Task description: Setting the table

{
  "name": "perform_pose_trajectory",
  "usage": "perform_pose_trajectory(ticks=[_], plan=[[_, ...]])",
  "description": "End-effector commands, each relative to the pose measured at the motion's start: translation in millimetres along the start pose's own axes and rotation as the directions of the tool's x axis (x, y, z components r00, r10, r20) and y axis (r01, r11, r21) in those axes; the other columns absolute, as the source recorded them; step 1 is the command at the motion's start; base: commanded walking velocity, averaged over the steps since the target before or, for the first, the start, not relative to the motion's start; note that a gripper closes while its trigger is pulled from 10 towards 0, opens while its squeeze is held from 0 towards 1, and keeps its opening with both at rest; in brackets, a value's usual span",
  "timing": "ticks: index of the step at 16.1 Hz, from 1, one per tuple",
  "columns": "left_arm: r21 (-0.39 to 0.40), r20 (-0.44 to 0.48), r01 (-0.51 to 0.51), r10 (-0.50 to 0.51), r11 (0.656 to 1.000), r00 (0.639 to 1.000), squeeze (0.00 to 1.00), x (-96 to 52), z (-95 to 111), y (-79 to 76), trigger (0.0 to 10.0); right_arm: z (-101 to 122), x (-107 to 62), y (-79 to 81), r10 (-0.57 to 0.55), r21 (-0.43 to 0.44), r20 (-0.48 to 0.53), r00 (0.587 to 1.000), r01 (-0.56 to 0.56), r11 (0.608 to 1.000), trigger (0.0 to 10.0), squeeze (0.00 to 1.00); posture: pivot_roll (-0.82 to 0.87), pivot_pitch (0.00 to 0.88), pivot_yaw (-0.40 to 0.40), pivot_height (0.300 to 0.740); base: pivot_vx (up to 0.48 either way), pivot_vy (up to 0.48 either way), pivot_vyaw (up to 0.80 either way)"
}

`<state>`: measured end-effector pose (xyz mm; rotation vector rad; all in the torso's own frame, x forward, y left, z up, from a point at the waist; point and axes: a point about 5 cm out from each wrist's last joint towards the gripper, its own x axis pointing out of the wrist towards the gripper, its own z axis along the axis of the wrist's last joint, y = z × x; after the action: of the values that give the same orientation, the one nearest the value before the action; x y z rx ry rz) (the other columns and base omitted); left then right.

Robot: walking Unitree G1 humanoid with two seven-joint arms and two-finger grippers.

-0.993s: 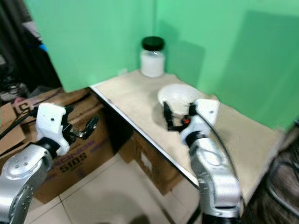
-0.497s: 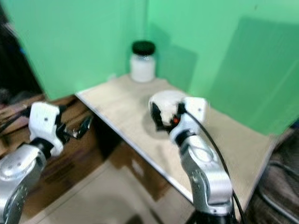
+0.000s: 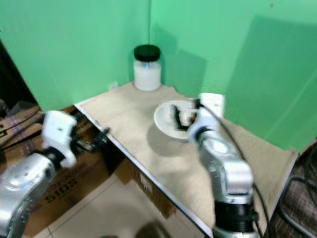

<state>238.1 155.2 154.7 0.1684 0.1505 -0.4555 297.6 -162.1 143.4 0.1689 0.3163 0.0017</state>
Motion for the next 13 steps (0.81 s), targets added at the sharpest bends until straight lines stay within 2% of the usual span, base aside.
perform_pose_trajectory(ticks=[1,2,3,5,8,9,12,13], plan=[[-0.007,-0.011,0.020,-0.020,1.000,1.000,0.00,-0.8,-1.9,1.2,10.0,5.7,6.7,-4.0,-0.055,0.015,0.005,0.998,0.055,0.998,10.0,1.00,0.15,0.000,0.012,0.740,0.000,0.000,0.00],[-0.007,-0.005,0.054,-0.054,0.999,0.999,0.00,-1.4,-1.0,-1.0,10.0,8.4,11.6,-8.1,-0.092,0.037,0.001,0.996,0.092,0.995,10.0,0.37,0.15,0.000,0.006,0.740,0.000,0.000,0.00],[-0.010,0.002,0.082,-0.082,0.997,0.997,0.00,-3.0,0.3,-2.9,10.0,9.1,15.5,-10.7,-0.119,0.049,-0.029,0.993,0.120,0.992,10.0,0.00,0.15,0.000,0.005,0.740,0.000,0.000,0.00],[-0.011,-0.002,0.096,-0.096,0.995,0.995,0.00,-2.6,-0.4,-2.4,10.0,8.7,24.3,-13.8,-0.134,0.057,-0.070,0.989,0.138,0.989,10.0,0.00,0.15,0.000,0.006,0.740,0.000,0.000,0.00],[-0.018,0.005,0.102,-0.102,0.995,0.995,0.00,-3.0,0.2,-1.1,10.0,0.8,35.6,-11.8,-0.090,0.139,-0.153,0.984,0.112,0.984,10.0,0.00,0.14,0.000,0.011,0.740,0.000,0.000,0.00],[-0.010,-0.003,0.119,-0.119,0.993,0.993,0.00,-1.5,-0.8,-1.8,10.0,-2.2,44.9,-12.7,-0.081,0.183,-0.182,0.980,0.115,0.976,10.0,0.00,0.14,0.000,0.013,0.740,0.000,0.000,0.00],[-0.012,-0.002,0.129,-0.129,0.992,0.992,0.00,-0.7,-0.6,-2.5,10.0,1.6,58.2,-14.2,-0.074,0.210,-0.191,0.979,0.115,0.971,10.0,0.00,0.14,0.000,0.013,0.740,0.000,0.000,0.00],[-0.010,-0.002,0.132,-0.132,0.991,0.991,0.00,-0.4,-0.8,-3.2,10.0,-0.1,62.9,-11.7,-0.045,0.256,-0.226,0.973,0.104,0.961,10.0,0.00,0.15,0.000,0.009,0.740,0.000,0.000,0.00]])
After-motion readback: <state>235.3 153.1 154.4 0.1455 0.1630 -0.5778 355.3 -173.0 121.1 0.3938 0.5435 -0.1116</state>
